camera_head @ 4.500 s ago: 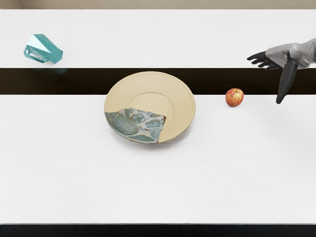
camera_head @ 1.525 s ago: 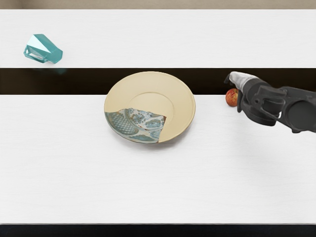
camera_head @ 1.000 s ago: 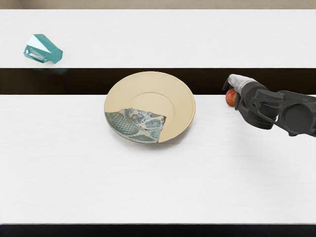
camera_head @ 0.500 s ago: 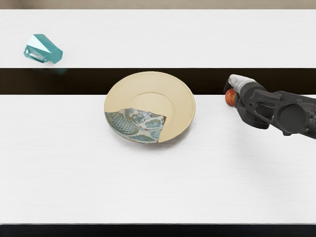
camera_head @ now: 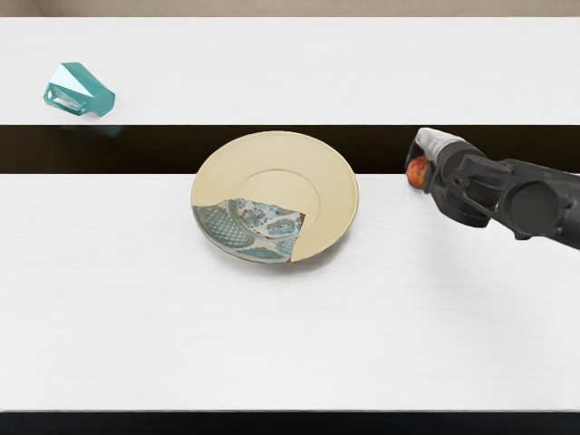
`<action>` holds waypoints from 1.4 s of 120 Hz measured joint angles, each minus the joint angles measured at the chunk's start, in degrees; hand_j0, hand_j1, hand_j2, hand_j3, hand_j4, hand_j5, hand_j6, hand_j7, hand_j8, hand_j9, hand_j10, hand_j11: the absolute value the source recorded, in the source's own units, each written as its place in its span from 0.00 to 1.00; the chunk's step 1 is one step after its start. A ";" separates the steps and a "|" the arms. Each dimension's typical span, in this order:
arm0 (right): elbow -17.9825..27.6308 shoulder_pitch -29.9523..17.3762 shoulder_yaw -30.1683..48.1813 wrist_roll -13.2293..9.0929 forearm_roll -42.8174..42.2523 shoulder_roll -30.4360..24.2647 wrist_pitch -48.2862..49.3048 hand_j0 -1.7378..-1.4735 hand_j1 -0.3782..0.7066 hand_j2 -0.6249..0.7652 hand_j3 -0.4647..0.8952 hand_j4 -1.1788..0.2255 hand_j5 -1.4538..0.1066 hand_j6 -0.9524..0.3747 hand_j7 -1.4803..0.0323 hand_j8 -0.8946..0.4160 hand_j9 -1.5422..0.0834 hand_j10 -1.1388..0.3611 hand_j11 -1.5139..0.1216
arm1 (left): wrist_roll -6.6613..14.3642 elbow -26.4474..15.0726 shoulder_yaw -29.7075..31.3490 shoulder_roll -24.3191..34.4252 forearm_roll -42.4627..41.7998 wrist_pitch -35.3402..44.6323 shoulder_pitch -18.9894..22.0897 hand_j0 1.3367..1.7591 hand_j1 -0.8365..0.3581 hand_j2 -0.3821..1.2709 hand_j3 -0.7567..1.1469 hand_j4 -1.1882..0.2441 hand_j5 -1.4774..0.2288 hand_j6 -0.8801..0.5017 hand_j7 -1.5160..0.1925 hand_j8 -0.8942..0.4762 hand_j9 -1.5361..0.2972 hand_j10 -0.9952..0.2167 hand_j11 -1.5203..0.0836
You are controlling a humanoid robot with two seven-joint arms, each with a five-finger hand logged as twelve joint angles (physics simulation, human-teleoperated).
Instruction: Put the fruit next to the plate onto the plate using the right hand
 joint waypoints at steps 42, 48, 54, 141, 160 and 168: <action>0.39 5.56 3.07 0.03 2.56 3.35 0.40 0.33 0.59 0.62 0.34 0.40 0.26 0.46 0.31 0.39 0.31 0.26 0.29 | 0.00 0.00 0.00 0.00 0.00 0.00 0.01 0.76 0.98 0.23 0.40 0.82 0.86 0.63 0.88 0.65 0.83 0.81 0.94; 0.45 7.08 3.12 0.03 3.31 4.50 0.47 0.33 0.59 0.62 0.34 0.40 0.26 0.46 0.31 0.40 0.31 0.26 0.29 | 0.00 0.00 0.00 0.00 0.00 0.00 0.01 0.76 0.98 0.23 0.40 0.82 0.86 0.63 0.88 0.65 0.83 0.81 0.94; 0.47 8.57 3.14 0.03 3.77 5.73 0.52 0.33 0.59 0.59 0.34 0.41 0.26 0.46 0.31 0.41 0.31 0.27 0.29 | 0.00 0.00 0.00 0.00 0.00 0.00 -0.06 0.76 0.98 0.23 0.40 0.82 0.86 0.63 0.88 0.65 0.83 0.81 0.94; 7.17 6.25 2.07 0.04 3.88 14.75 0.91 0.34 0.56 0.53 0.34 0.44 0.21 0.49 0.27 0.42 0.26 0.25 0.24 | 0.00 0.00 0.00 0.00 0.00 0.00 -0.06 0.76 0.98 0.23 0.40 0.82 0.86 0.63 0.88 0.65 0.83 0.81 0.94; 7.09 4.71 3.39 0.02 5.46 15.07 0.57 0.33 0.44 0.50 0.34 0.51 0.39 0.53 0.43 0.47 0.42 0.31 0.40 | 0.00 0.00 0.00 0.00 0.00 0.00 -0.01 0.76 0.98 0.23 0.40 0.82 0.86 0.63 0.88 0.65 0.83 0.81 0.94; 7.11 4.11 4.89 0.01 7.57 15.18 0.53 0.32 0.32 0.48 0.34 0.60 0.54 0.58 0.58 0.53 0.57 0.44 0.55 | 0.00 0.00 0.00 0.00 0.00 0.00 -0.01 0.76 0.98 0.23 0.40 0.82 0.86 0.63 0.88 0.65 0.83 0.81 0.94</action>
